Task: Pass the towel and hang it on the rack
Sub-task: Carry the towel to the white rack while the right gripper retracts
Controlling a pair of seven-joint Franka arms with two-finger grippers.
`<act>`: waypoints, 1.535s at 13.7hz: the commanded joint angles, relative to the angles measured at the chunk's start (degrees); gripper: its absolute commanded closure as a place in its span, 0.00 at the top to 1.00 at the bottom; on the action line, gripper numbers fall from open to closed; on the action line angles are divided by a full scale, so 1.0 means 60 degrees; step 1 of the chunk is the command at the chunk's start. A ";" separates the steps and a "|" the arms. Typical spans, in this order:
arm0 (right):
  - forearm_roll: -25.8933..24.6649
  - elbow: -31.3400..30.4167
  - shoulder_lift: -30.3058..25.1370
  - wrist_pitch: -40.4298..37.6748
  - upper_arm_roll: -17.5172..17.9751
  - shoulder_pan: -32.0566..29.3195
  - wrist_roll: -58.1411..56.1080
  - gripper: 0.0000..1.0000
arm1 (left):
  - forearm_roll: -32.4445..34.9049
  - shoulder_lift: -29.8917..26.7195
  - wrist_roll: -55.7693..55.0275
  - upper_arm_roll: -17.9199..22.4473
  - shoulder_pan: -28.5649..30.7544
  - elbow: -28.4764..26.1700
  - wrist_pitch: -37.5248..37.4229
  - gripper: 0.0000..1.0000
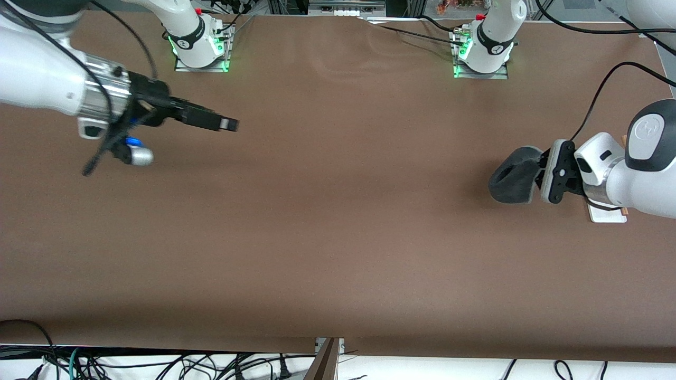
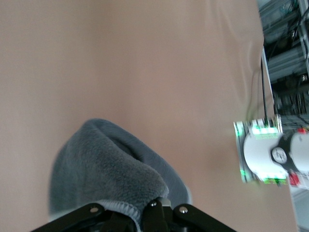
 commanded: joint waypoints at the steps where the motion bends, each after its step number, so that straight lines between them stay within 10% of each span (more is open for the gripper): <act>1: -0.1640 -0.0399 -0.0642 -0.0930 0.0586 -0.1154 -0.2011 1.00 | 0.1025 0.0101 -0.0049 0.0310 0.0348 0.0415 -0.0342 0.00; 8: -0.6053 -0.0736 -0.1170 -0.0408 0.2947 -0.3196 -0.4129 1.00 | 0.1263 0.0452 -0.0063 0.1454 0.1898 0.0313 -0.0283 0.00; 21: -0.6759 -0.0648 -0.1155 0.0091 0.2948 -0.3137 -0.4144 1.00 | 0.1571 0.2107 0.0069 0.1688 0.5474 0.0401 0.3112 0.00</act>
